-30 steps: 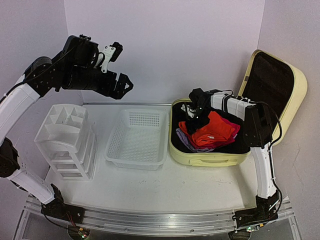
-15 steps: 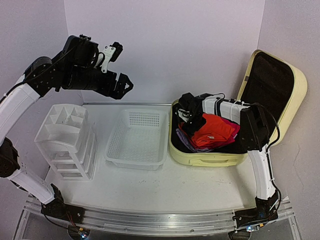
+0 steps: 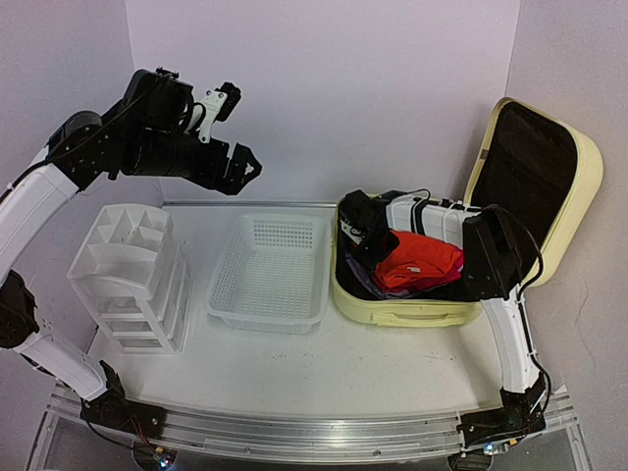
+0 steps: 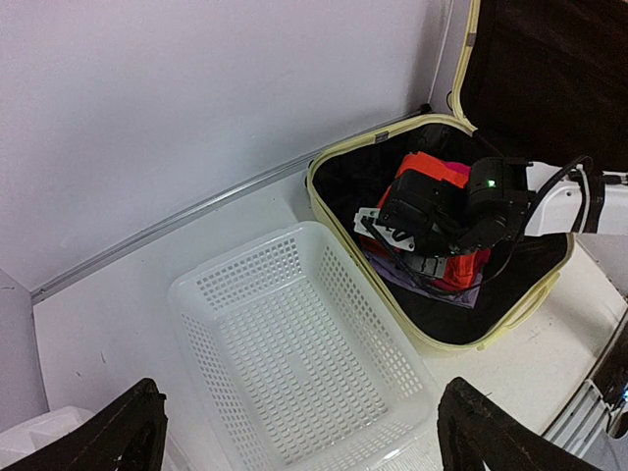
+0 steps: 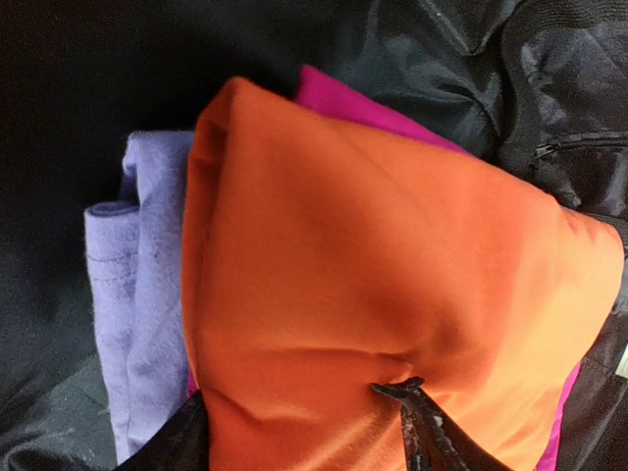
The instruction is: Open, take out, and arrange the luggage
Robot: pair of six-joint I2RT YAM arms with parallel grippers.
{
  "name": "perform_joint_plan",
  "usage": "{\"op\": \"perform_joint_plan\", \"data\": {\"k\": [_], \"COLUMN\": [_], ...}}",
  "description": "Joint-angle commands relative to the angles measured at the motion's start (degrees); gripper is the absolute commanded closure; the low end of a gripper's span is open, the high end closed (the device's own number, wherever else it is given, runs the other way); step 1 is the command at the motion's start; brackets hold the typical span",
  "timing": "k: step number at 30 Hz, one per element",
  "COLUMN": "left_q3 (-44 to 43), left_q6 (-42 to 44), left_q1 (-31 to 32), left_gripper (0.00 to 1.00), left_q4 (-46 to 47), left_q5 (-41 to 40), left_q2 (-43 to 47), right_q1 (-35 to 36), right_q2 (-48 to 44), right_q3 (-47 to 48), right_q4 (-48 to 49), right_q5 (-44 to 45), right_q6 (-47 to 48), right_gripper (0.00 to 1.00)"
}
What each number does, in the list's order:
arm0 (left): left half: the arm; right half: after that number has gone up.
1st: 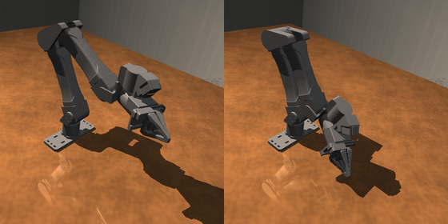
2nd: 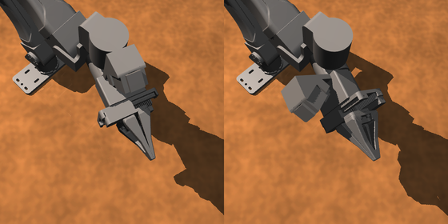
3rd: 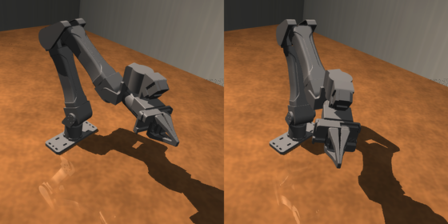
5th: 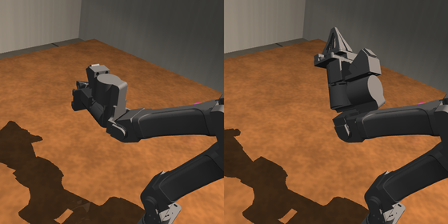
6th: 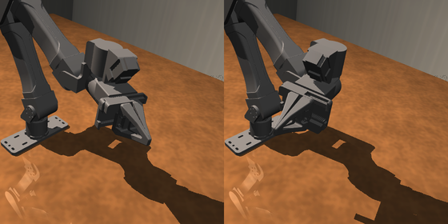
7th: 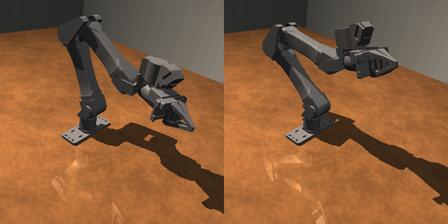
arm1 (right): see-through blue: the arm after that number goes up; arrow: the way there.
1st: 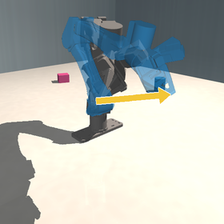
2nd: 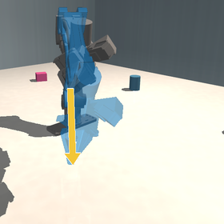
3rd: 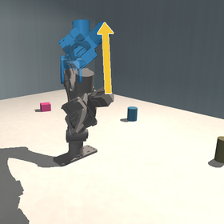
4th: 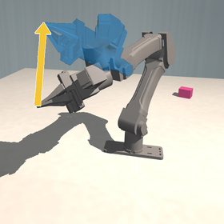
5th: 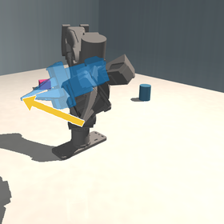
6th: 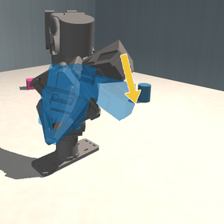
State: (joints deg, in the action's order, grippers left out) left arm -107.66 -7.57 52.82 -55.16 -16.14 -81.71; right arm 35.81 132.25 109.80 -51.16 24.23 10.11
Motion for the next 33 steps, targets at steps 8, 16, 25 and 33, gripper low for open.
{"op": "perform_joint_plan", "data": {"k": [8, 16, 25, 33], "left_q3": [-0.2, 0.5, 1.0, 1.2], "left_q6": [-1.3, -2.0, -2.3, -2.6], "left_q1": [-0.2, -0.2, -0.2, -0.2], "left_gripper": [0.03, 0.03, 0.03, 0.03], "left_q4": [0.2, 0.2, 0.2, 0.2], "left_q5": [0.2, 0.2, 0.2, 0.6], "left_q2": [2.6, 3.1, 3.3, 3.2], "right_q1": [1.4, 1.4, 0.8, -2.8], "right_q2": [1.6, 2.7, -0.7, -7.2], "right_q3": [-2.0, -0.4, -0.6, -3.5], "right_q4": [3.4, 4.1, 3.9, 2.9], "right_q5": [6.4, 6.8, 3.8, -9.7], "right_q6": [-0.9, -0.7, -1.1, -1.1], "right_gripper": [0.35, 0.56, 0.93, 0.95]}}
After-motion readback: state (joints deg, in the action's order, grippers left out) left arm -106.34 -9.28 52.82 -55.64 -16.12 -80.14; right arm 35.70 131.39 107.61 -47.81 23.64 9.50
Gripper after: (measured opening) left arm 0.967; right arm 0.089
